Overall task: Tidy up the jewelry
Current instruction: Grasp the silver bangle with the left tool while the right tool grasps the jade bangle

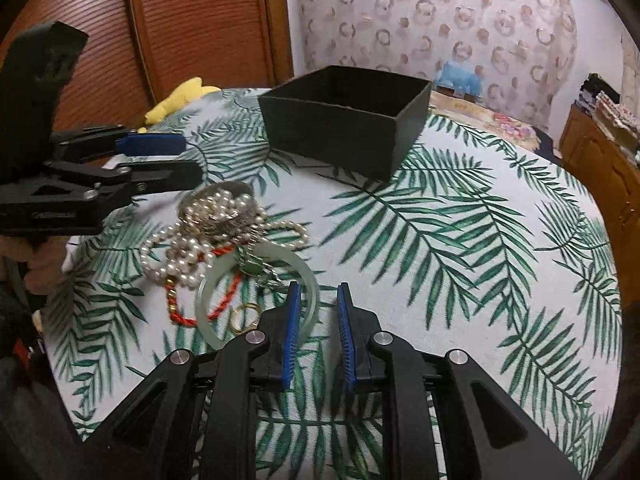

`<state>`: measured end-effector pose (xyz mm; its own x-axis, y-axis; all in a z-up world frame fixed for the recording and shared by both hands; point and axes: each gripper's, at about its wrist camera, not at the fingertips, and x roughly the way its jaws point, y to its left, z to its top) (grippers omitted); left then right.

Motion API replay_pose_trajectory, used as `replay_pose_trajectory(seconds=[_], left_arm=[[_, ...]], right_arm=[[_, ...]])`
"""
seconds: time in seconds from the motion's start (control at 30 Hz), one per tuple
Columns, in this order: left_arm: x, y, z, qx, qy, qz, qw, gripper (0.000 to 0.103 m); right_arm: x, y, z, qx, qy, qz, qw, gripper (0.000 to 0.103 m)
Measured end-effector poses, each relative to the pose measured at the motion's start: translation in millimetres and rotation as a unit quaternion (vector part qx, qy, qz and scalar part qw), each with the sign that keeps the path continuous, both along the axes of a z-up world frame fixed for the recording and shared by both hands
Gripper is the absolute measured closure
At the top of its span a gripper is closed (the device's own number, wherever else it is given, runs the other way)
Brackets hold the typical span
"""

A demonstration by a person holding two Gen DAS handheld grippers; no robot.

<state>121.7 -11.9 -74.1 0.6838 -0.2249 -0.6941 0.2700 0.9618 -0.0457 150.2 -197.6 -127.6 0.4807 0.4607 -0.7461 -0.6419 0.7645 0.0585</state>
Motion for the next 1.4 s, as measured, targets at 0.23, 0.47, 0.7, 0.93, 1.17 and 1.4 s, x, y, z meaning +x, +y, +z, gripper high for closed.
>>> replay_pose_trajectory(seconds=[0.23, 0.47, 0.7, 0.93, 1.17, 1.4], left_arm=[[4, -12, -10, -0.008, 0.027, -0.022, 0.9994, 0.040], [12, -15, -20, -0.002, 0.043, -0.020, 0.9989, 0.040], [17, -11, -24, -0.016, 0.049, -0.022, 0.9984, 0.046], [6, -11, -16, -0.011, 0.025, -0.018, 0.9995, 0.046], [-9, -6, 1, -0.015, -0.006, -0.012, 0.9998, 0.046], [-13, 1, 6, -0.017, -0.013, -0.004, 0.9998, 0.046]], right_arm=[[1, 1, -1, -0.007, -0.003, -0.004, 1.000, 0.086], [2, 0, 0, -0.006, -0.003, -0.005, 1.000, 0.087], [2, 0, -1, -0.007, -0.004, -0.005, 1.000, 0.087], [2, 5, -1, -0.026, -0.016, -0.003, 1.000, 0.086], [-2, 8, 7, -0.004, -0.030, 0.004, 1.000, 0.095], [-7, 4, 37, 0.035, -0.061, 0.001, 0.998, 0.095]])
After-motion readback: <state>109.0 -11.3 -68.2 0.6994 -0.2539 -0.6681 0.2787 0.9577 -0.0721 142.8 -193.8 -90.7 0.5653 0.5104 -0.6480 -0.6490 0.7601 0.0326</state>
